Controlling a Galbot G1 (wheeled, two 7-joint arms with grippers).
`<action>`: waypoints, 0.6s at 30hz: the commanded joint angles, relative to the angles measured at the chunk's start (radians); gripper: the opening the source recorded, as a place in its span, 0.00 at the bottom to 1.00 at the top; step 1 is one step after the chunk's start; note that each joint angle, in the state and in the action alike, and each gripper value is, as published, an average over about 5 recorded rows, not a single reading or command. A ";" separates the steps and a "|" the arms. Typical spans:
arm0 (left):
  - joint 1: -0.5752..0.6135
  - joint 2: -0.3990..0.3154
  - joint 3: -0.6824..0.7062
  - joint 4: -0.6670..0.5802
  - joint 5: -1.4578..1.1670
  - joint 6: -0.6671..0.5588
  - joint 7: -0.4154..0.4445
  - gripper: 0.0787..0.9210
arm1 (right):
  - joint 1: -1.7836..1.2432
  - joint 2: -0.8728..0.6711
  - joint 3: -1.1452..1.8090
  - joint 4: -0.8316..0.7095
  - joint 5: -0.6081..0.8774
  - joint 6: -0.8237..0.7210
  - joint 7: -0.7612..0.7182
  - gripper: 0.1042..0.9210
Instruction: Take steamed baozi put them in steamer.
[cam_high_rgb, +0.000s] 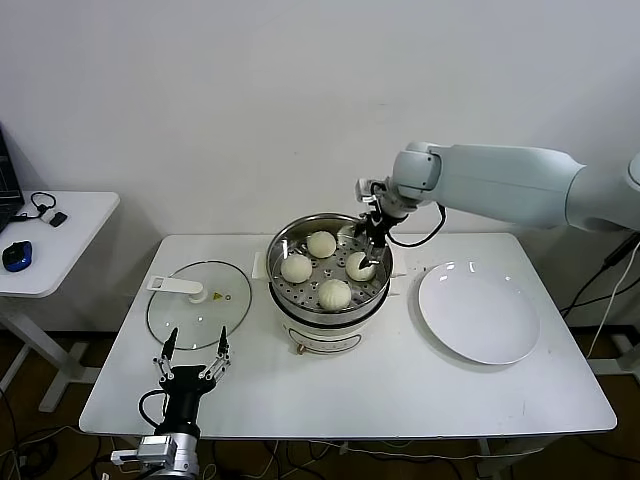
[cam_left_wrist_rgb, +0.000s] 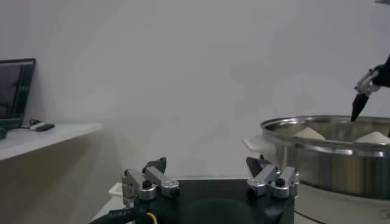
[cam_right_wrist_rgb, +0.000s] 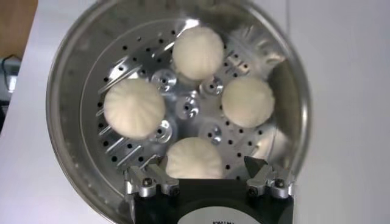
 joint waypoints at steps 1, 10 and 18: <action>-0.003 -0.015 0.004 -0.005 0.005 0.002 0.003 0.88 | 0.017 -0.254 0.163 0.322 0.015 -0.055 0.359 0.88; 0.000 -0.016 0.008 -0.023 0.012 0.007 0.005 0.88 | -0.490 -0.670 0.687 0.727 -0.017 -0.086 0.809 0.88; 0.007 -0.017 0.003 -0.025 0.024 0.001 0.008 0.88 | -1.396 -0.796 1.579 0.890 -0.186 0.067 0.969 0.88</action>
